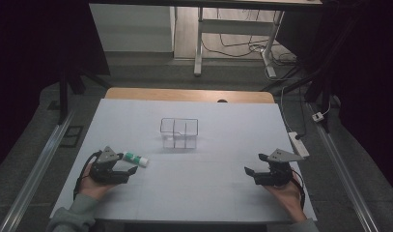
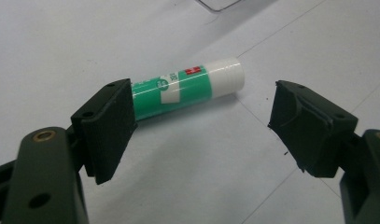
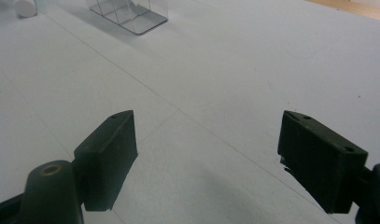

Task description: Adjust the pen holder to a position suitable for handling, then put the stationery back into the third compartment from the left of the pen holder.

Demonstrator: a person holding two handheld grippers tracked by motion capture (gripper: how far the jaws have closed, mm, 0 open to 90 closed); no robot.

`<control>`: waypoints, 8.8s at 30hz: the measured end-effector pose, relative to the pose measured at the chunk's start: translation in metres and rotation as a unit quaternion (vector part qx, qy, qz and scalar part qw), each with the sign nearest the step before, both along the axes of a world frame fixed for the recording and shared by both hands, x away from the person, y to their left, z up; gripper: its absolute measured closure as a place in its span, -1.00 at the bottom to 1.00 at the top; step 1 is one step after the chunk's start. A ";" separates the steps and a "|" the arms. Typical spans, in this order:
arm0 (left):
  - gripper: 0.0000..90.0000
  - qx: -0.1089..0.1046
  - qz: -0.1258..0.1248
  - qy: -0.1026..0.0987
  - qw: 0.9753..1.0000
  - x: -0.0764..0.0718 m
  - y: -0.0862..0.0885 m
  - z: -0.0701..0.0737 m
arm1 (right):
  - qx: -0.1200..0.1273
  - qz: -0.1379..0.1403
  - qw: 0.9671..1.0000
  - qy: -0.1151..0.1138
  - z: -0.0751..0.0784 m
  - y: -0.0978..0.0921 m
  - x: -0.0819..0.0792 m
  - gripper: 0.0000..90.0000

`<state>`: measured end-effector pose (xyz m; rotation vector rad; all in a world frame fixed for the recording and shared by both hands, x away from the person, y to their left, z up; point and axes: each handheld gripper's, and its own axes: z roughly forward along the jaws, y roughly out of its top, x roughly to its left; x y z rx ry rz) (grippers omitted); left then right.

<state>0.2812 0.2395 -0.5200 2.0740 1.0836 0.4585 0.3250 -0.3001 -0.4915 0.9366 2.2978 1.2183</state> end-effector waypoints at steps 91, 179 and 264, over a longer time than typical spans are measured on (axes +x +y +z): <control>-0.35 0.144 -0.302 0.000 0.942 0.067 -0.008 0.063 | 0.004 0.032 0.999 0.011 -0.001 0.002 -0.001 -0.56; 0.43 0.220 -0.332 -0.019 0.917 0.088 -0.019 0.050 | -0.004 0.031 0.999 0.022 -0.005 0.002 0.001 -0.56; 0.43 -0.107 -0.144 -0.146 0.973 0.086 -0.056 0.105 | -0.005 0.024 1.000 0.018 -0.007 0.002 0.002 -0.56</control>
